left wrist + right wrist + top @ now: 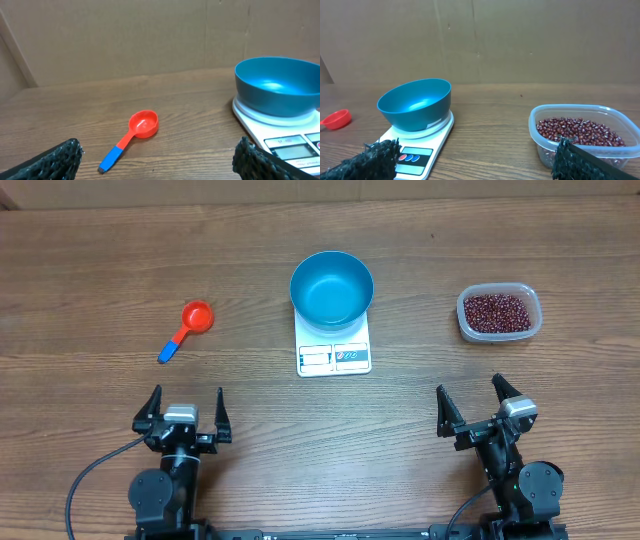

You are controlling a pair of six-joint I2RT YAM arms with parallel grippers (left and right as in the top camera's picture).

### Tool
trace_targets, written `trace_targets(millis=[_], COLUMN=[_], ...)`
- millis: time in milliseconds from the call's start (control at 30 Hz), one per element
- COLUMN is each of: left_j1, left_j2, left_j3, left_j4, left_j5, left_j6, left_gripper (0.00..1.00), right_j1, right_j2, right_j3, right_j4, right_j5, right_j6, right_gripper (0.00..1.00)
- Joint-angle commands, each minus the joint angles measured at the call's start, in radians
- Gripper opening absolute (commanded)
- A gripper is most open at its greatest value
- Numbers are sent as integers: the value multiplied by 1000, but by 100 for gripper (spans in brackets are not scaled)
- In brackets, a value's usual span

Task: Scoop item into bowl and weigh 150g on scale
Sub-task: 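Move the left gripper forward over the red scoop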

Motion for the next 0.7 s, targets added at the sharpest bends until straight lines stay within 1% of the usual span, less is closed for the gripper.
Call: trace_targets(millis=[0, 133, 233, 467, 667], left_j1=[9, 9, 9, 9, 9], left_j2=[80, 192, 297, 566, 780], left_j3=[92, 172, 245, 463, 681], left_j4=[1, 0, -25, -159, -322], left_j5=[2, 3, 33, 99, 136], left_j6=[-21, -21, -22, -21, -21], left_gripper=[100, 100, 100, 100, 100], right_j1=[8, 8, 8, 8, 8], right_j2=[-11, -11, -11, -11, -11], right_j3=[-11, -11, -11, -11, -11], right_j4=[3, 3, 3, 3, 3], right_j5=[7, 7, 7, 7, 7], right_j6=[0, 0, 0, 0, 0], right_gripper=[100, 100, 100, 100, 100])
